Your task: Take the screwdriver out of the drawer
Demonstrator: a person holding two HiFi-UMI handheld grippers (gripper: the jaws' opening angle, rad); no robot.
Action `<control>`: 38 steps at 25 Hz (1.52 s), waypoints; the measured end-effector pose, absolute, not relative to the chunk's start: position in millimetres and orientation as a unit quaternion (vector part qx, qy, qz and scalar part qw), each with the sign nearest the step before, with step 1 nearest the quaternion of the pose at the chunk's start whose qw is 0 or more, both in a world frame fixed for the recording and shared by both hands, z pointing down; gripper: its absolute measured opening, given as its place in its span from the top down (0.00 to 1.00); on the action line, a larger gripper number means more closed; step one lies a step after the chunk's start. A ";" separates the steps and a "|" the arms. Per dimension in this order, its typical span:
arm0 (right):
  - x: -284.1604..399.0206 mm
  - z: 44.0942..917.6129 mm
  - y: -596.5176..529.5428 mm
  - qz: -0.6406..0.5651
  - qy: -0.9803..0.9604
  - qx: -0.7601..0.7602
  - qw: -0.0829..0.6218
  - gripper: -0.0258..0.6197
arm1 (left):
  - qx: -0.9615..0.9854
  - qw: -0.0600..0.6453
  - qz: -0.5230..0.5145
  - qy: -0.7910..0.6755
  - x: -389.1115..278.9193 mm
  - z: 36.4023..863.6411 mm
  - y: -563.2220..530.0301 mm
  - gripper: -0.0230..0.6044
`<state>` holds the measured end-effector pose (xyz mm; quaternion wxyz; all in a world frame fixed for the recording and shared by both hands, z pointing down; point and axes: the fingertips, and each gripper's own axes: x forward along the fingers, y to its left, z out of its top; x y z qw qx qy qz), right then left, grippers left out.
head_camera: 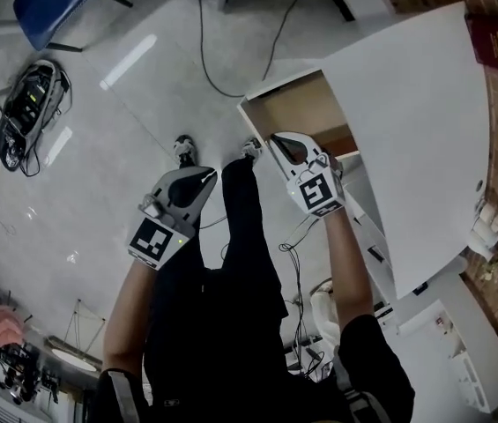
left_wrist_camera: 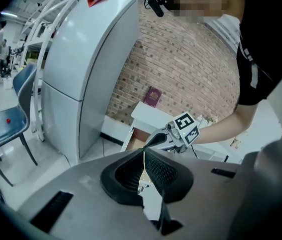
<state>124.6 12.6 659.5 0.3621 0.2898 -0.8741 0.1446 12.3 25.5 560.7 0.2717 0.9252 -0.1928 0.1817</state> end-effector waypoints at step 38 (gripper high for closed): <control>164.4 923.0 -20.0 -0.147 -0.760 0.009 0.634 0.65 | 0.874 0.360 0.138 -0.296 -12.4 675.9 25.5 0.93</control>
